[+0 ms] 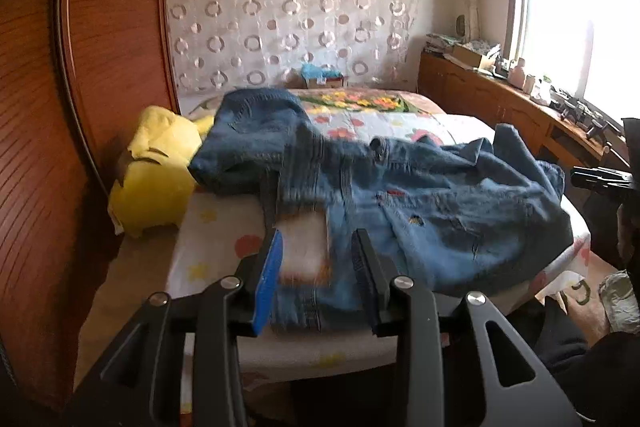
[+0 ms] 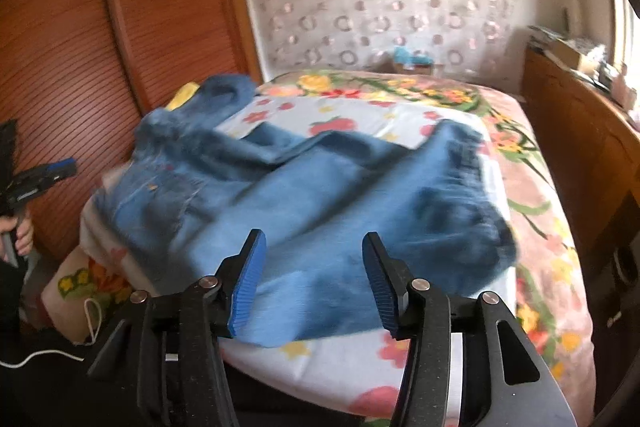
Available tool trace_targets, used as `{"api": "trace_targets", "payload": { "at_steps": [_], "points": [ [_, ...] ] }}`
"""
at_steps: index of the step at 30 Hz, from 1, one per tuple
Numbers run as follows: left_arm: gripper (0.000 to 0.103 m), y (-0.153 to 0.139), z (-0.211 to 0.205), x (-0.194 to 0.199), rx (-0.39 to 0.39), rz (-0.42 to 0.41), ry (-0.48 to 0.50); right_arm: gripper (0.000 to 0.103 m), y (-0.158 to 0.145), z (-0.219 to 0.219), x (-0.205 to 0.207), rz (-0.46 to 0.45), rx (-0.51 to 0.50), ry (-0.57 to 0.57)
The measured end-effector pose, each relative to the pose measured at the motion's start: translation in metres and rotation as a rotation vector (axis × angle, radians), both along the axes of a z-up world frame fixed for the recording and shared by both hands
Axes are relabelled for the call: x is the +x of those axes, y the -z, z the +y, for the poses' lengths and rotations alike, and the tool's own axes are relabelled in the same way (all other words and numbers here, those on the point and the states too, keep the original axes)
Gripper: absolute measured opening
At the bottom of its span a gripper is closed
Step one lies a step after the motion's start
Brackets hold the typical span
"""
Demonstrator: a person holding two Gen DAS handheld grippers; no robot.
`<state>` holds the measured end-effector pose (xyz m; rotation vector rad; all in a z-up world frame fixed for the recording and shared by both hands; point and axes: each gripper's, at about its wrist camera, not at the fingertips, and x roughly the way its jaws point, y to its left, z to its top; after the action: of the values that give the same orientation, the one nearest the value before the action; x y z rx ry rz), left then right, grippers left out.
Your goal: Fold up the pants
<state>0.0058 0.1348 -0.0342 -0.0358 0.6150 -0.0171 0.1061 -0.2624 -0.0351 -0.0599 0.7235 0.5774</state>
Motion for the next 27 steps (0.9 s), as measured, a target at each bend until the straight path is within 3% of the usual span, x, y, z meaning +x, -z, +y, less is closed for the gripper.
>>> {"api": "trace_targets", "payload": {
  "at_steps": [4, 11, 18, 23, 26, 27],
  "points": [
    [0.034, -0.007, -0.005, 0.001, 0.008, -0.019, 0.011, 0.059, 0.001, -0.025, 0.01, -0.027, -0.027, 0.089],
    [0.035, 0.002, -0.04, 0.029, -0.003, -0.014, 0.093, 0.061, 0.021, -0.066, 0.039, 0.019, -0.029, 0.21],
    [0.034, 0.024, -0.084, 0.076, -0.009, 0.026, 0.182, 0.061, 0.047, -0.089, 0.068, 0.088, -0.023, 0.29],
    [0.035, 0.046, -0.098, 0.102, -0.026, 0.081, 0.191, 0.06, 0.056, -0.093, 0.079, 0.114, -0.007, 0.306],
    [0.035, 0.06, -0.1, 0.114, -0.038, 0.12, 0.176, 0.032, 0.059, -0.087, 0.081, 0.11, -0.037, 0.293],
    [0.035, 0.064, -0.101, 0.115, -0.039, 0.127, 0.171, 0.011, 0.058, -0.087, 0.08, 0.103, -0.044, 0.291]
  ]
}}
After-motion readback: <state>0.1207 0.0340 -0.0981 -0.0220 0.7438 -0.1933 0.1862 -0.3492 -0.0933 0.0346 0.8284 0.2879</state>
